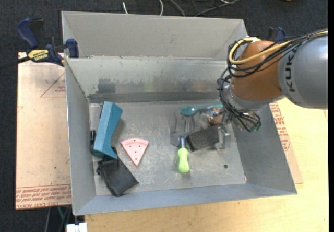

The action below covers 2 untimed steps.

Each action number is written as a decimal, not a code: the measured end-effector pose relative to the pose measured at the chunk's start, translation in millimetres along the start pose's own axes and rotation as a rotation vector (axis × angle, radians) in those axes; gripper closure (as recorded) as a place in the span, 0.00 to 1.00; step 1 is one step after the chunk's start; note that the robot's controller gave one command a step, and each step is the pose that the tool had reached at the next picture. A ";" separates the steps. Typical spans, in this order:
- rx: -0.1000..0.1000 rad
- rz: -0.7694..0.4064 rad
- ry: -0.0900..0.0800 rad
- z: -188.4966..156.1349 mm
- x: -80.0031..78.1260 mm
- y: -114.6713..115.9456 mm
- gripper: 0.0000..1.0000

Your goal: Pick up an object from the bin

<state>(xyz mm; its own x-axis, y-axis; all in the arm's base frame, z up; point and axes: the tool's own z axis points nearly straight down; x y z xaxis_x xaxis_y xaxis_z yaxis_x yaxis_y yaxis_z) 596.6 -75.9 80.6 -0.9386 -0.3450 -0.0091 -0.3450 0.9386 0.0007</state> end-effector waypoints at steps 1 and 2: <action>-0.003 -0.011 -0.002 -48.2 7.7 6.3 1.00; -0.002 -0.005 -0.003 -94.3 5.1 -8.4 1.00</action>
Offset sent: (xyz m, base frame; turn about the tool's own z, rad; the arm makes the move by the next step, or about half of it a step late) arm 0.0021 -0.0270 0.1381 0.0010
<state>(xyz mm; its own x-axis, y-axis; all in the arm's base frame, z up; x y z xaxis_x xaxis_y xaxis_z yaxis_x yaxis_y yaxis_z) 593.9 -85.9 174.9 -0.9370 -0.3492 -0.0125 -0.3493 0.9370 0.0030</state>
